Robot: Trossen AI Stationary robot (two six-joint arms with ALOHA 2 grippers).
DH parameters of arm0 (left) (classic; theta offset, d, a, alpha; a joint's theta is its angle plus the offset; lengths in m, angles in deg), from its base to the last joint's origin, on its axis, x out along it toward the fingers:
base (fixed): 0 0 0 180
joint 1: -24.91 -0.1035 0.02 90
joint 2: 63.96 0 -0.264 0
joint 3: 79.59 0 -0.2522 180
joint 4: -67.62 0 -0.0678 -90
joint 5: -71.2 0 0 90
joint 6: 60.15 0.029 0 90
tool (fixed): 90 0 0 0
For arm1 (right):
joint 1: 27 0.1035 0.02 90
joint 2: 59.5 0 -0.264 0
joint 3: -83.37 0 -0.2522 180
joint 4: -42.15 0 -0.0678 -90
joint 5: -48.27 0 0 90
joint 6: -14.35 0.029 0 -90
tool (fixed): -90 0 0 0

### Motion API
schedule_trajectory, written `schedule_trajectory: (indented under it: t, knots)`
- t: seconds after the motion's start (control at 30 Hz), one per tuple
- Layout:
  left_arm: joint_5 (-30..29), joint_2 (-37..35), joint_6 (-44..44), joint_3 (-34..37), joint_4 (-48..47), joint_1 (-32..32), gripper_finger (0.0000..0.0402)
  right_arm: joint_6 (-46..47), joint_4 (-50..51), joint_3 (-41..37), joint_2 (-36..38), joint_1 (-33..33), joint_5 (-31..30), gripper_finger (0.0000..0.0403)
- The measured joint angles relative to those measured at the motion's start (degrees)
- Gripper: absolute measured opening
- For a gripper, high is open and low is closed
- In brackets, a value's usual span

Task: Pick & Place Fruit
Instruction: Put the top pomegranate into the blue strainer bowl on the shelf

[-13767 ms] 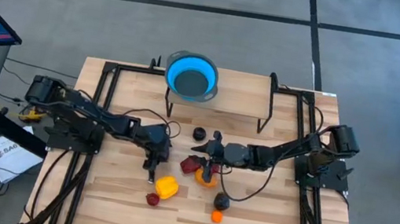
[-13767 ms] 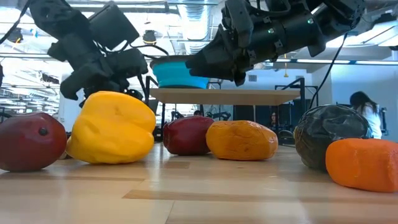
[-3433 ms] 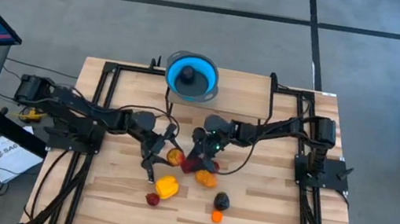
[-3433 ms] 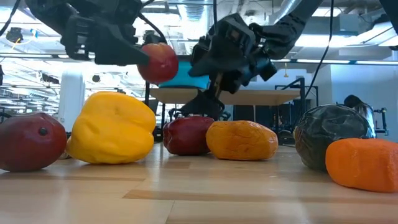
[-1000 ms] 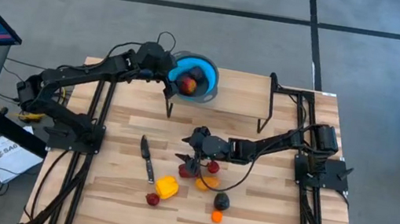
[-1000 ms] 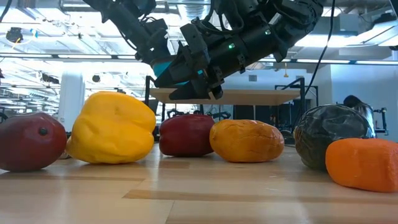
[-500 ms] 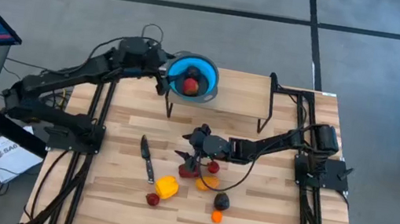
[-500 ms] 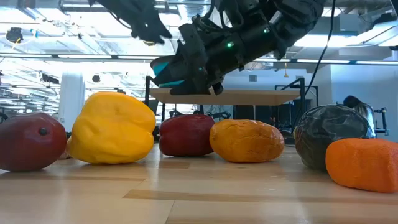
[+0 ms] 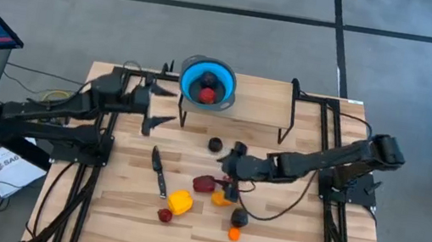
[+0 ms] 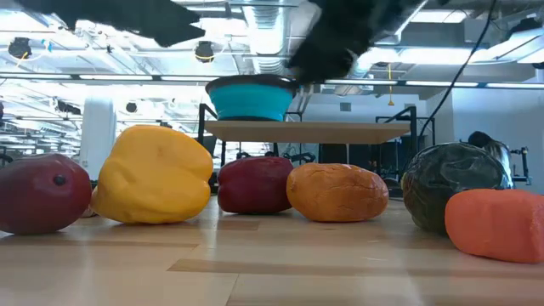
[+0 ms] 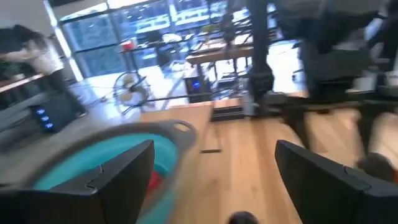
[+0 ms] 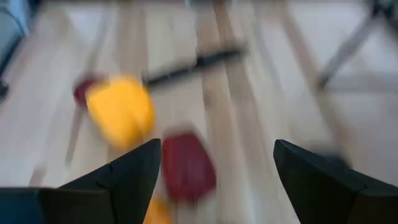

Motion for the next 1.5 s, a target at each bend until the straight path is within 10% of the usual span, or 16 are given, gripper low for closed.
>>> schedule_trajectory:
  t: [0.27,0.63,1.0,1.5]
  knots:
    - [-0.3,-3.0,-5.1,10.2,9.9,1.6,0.0324,17.7,11.0,-4.3,-2.8,-0.2,4.1,0.0306]
    - [-0.9,-2.0,-5.5,10.8,12.3,1.6,0.0324,14.7,9.9,0.3,-15.0,-4.5,8.5,0.0300]
    - [-0.9,-2.0,-5.3,10.8,12.9,1.5,0.0324,14.0,16.6,1.5,-15.2,-4.7,9.1,0.0171]
    - [-0.9,-2.0,-4.6,10.8,13.6,1.5,0.0324,-1.8,-21.1,1.6,-3.0,-11.8,8.4,0.0183]
